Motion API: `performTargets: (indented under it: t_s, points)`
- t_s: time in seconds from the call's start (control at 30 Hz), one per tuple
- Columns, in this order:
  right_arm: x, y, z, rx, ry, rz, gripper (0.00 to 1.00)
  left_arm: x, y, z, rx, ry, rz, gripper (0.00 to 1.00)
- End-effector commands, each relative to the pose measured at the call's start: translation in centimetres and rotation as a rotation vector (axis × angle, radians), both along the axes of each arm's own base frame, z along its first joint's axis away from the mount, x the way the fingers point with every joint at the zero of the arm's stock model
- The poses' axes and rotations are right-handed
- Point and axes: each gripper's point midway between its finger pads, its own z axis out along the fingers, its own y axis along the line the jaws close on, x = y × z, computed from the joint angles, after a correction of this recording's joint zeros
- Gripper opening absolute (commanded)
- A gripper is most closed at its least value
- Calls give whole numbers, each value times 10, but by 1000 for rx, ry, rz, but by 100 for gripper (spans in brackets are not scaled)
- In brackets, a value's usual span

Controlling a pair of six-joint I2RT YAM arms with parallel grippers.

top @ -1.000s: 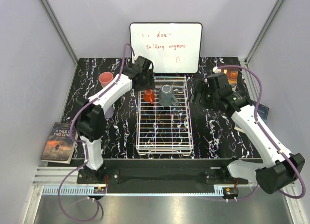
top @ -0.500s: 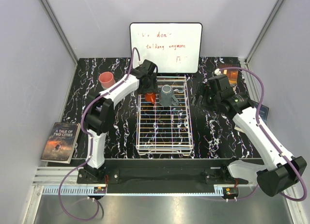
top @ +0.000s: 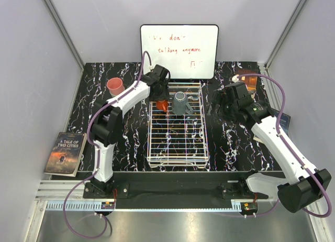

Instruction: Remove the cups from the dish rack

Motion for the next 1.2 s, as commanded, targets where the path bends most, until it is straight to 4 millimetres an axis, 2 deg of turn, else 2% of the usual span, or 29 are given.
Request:
performTargets:
  t_s: [0.0,0.07,0.33,0.47,0.53,0.73,0.77,0.8,0.83,0.87,0.9,0.93,0.97,1.0,1.07,1.1,1.13,1.17]
  points:
    - [1,-3,9,5,-27,-16,95,-11,7,6,17,5,-13,0]
    - [2,-2,8,6,-27,-15,95,-11,7,16,6,-11,-23,0]
    - [6,1,15,12,-50,-2,95,-12,-11,92,-134,-130,-88,0]
    - [8,2,17,21,-56,-1,96,-16,-19,125,-206,-176,-108,0]
    - [9,3,15,24,-58,0,96,-21,-24,132,-248,-183,-130,0]
    - [10,6,11,32,-55,9,96,-30,-21,150,-322,-212,-132,0]
    - [9,7,10,36,-54,15,96,-37,-19,151,-348,-210,-133,0]
    - [11,9,11,41,-62,18,96,-34,-23,163,-440,-239,-139,0]
    - [11,11,12,52,-64,29,96,-41,-21,143,-474,-198,-130,0]
    - [12,13,13,59,-65,36,97,-44,-21,146,-531,-204,-128,0]
    - [13,15,15,64,-76,44,97,-44,-25,170,-651,-250,-140,0]
    - [13,17,16,75,-78,53,97,-51,-24,157,-683,-220,-134,0]
    - [13,19,18,84,-86,59,97,-53,-24,162,-718,-231,-139,0]
    - [15,21,21,95,-102,61,97,-57,-28,177,-773,-265,-168,0]
    - [15,23,28,119,-131,71,98,-64,-30,175,-810,-263,-190,0]
    - [17,25,33,129,-154,75,98,-70,-36,194,-873,-308,-239,0]
    - [18,26,36,139,-168,82,98,-74,-37,189,-889,-302,-250,0]
    - [17,27,39,149,-181,86,98,-77,-39,194,-914,-310,-269,0]
